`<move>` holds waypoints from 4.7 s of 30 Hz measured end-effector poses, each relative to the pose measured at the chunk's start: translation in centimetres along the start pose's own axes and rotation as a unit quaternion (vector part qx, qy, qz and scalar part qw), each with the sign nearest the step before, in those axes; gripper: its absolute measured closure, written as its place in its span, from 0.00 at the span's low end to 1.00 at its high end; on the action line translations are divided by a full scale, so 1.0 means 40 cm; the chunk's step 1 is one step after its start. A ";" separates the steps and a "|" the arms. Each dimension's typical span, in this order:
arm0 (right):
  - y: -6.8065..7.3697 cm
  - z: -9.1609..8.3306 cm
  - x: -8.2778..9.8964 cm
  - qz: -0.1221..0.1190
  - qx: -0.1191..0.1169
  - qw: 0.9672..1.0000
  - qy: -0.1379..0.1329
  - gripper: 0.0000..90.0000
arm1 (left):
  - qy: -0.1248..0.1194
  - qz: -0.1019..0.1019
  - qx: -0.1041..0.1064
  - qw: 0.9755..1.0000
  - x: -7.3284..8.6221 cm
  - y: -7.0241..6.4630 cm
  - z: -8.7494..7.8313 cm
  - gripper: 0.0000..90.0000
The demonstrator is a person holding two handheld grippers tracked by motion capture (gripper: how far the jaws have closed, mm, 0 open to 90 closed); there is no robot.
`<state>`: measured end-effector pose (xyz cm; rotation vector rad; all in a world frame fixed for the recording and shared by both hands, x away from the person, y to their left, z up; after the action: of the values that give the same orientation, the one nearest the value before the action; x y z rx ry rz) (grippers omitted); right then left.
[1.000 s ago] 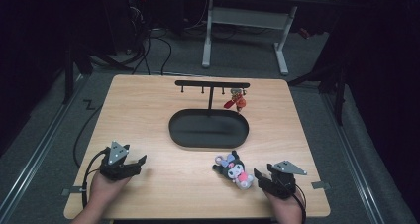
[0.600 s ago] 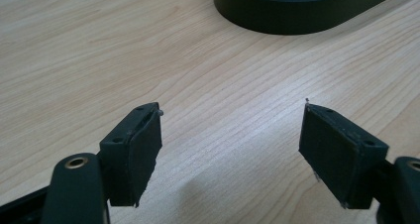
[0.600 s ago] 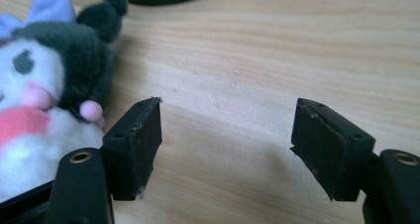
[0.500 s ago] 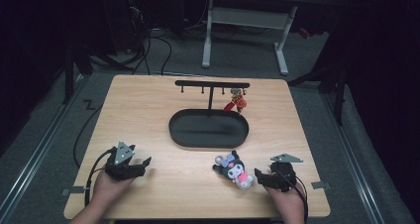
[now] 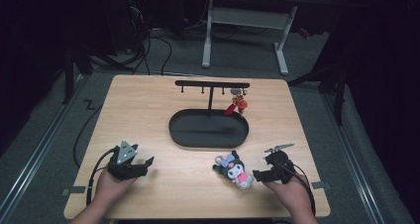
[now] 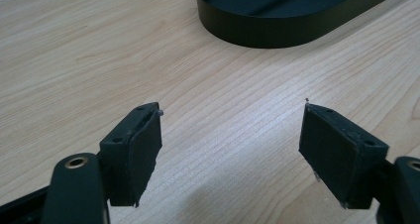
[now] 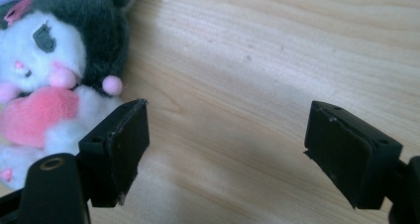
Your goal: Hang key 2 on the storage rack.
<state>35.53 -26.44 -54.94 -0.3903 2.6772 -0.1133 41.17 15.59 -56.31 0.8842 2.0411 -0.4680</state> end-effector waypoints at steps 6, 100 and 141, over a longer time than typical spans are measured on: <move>-0.015 0.009 0.007 -0.027 0.014 0.999 0.040 0.23 | 0.005 0.005 0.001 1.000 0.001 -0.005 0.004 0.28; 0.165 -0.123 -0.151 -0.088 -0.068 0.989 0.096 0.53 | -0.006 0.011 0.029 1.000 -0.003 -0.035 -0.009 0.26; 0.116 -0.263 -0.372 -0.048 -0.080 0.994 0.054 0.53 | -0.008 0.008 0.021 1.000 0.001 -0.024 -0.026 0.26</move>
<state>42.77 -17.51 -40.08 -0.5799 2.7833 0.0548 39.88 15.60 -55.73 0.9188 2.0141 -0.5087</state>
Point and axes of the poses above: each handheld gripper's, and its own axes: z roughly forward along the jaws, x roughly out of its underside, y roughly to its left, the point moved 8 cm from there along z, roughly forward along the jaws, and after that the axes turned 10 degrees about x, right-handed, at the moved point
